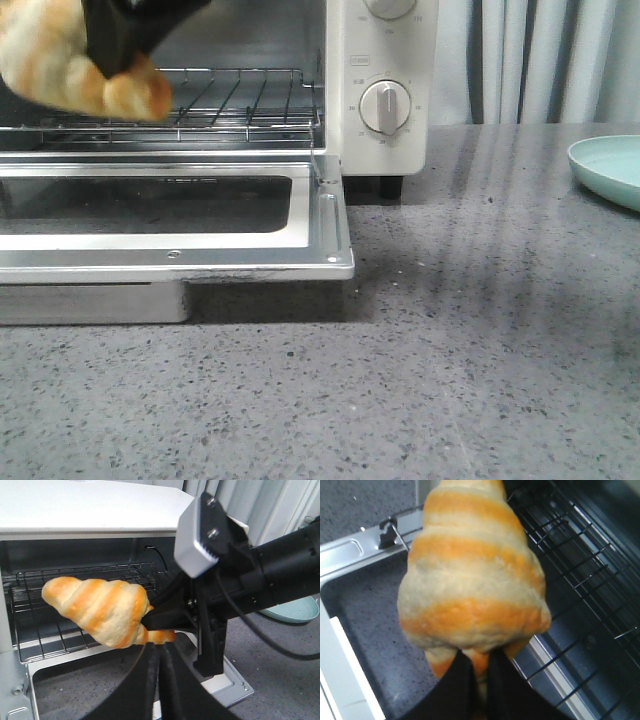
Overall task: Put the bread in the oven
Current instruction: 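Lift the bread roll with the right gripper and carry it into the oven, then lower the bread roll onto the wire rack and open the right gripper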
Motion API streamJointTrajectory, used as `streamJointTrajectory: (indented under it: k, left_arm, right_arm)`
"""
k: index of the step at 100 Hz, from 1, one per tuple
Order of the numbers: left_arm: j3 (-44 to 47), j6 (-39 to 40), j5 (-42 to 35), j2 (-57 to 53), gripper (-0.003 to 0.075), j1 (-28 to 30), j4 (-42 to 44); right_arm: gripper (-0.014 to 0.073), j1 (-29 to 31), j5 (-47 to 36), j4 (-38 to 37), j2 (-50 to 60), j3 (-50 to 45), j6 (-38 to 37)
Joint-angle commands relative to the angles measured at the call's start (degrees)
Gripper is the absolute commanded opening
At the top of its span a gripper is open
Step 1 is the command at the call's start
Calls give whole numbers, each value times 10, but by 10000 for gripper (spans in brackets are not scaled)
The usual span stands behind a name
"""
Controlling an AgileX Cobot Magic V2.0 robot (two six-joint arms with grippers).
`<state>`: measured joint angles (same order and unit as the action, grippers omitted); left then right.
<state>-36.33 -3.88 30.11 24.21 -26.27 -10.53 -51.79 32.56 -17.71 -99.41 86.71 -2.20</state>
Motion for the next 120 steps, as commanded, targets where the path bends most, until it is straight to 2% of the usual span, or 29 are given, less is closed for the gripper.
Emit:
streamJointTrajectory:
  k: [1, 22, 59, 74, 79, 86, 98, 105, 110, 120]
  left_arm:
    - [-19, 1, -37, 3, -21, 1, -9]
    - [-19, 1, -37, 3, -21, 1, -9]
    - [-19, 1, -37, 3, -21, 1, -9]
    - [-19, 1, -37, 3, -21, 1, -6]
    - [-19, 1, -37, 3, -21, 1, -5]
    - [-19, 0, -37, 3, -21, 1, -5]
    - [-19, 0, -37, 3, -21, 1, -5]
    - [-19, 0, -37, 3, -21, 1, -5]
    - [-19, 0, -37, 3, -21, 1, -5]
    - [-19, 0, -37, 3, -21, 1, -5]
  right_arm:
    - [-71, 2, -37, -47, 16, 20, 1]
    - [-71, 16, -62, -61, 12, 20, -4]
    - [-68, 66, -95, -66, 13, 20, -136]
    - [-50, 84, -99, -66, 13, 20, -162]
    - [-3, 86, -97, -62, 13, 20, -162]
    - [124, 86, -96, -59, 13, 20, -162]
    - [445, 84, -97, -46, 13, 20, -163]
    - [566, 84, -102, -40, 13, 20, -163]
    - [598, 84, -103, -34, 16, 20, -163]
    - [585, 80, -110, -22, 30, 20, -163]
